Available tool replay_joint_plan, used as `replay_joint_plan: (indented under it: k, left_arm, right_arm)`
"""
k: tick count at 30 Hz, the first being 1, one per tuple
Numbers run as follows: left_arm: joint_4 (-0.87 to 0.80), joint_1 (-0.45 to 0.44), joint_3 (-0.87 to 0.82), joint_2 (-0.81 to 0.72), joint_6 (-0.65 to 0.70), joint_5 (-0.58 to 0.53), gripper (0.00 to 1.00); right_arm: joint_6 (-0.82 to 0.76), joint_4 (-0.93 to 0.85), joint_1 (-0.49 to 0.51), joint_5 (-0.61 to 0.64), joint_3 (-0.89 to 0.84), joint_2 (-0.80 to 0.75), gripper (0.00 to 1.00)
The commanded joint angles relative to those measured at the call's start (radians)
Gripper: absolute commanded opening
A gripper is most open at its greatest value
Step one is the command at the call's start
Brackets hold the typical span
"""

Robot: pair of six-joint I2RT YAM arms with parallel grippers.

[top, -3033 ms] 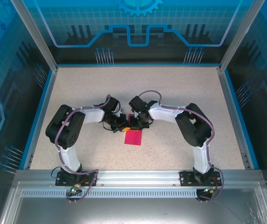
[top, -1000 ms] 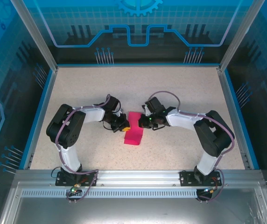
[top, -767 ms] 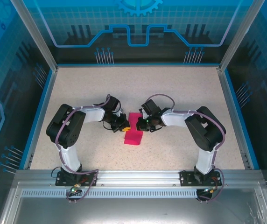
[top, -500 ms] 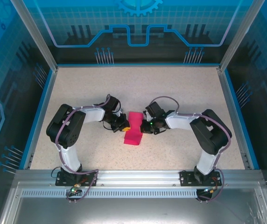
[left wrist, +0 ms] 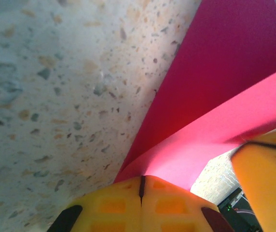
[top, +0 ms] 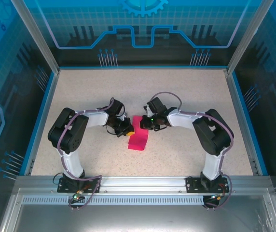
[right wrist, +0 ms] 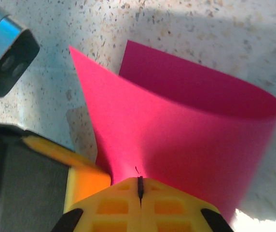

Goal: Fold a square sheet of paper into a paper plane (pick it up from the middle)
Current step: Fold the square sheet of paper in half at the center of the table.

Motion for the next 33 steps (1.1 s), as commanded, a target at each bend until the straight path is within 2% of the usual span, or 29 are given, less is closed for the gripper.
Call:
replay_joint_plan:
  k: [1,5,10,14,17,20,25,33]
  left_arm:
    - [-0.182,-0.008,-0.086,0.129,-0.016,-0.250,0.00]
    - [-0.190,-0.009,-0.086,0.131,-0.015,-0.250,0.00]
    - [-0.176,-0.008,-0.108,0.132,-0.013,-0.252,0.00]
    - [-0.157,-0.010,-0.123,0.129,-0.016,-0.244,0.00]
    - [-0.155,-0.010,-0.121,0.124,-0.012,-0.241,0.00]
    - [-0.156,-0.009,-0.116,0.120,-0.011,-0.241,0.00]
    - [-0.162,-0.008,-0.109,0.118,-0.012,-0.243,0.00]
    - [-0.168,-0.010,-0.111,0.118,-0.006,-0.246,0.00]
  right_arm:
    - [-0.004,0.004,-0.003,-0.031,0.008,0.051,0.00]
    - [-0.049,0.027,-0.046,-0.002,-0.049,0.045,0.00]
    - [-0.100,0.083,-0.175,-0.009,-0.140,0.007,0.00]
    - [-0.100,0.097,-0.235,-0.008,-0.144,-0.044,0.00]
    - [-0.090,0.084,-0.213,-0.005,-0.111,-0.086,0.00]
    - [-0.074,0.073,-0.147,-0.001,-0.075,-0.103,0.00]
    - [-0.049,0.073,-0.062,-0.022,-0.004,-0.009,0.00]
    - [-0.043,0.095,-0.077,-0.053,0.029,0.096,0.00]
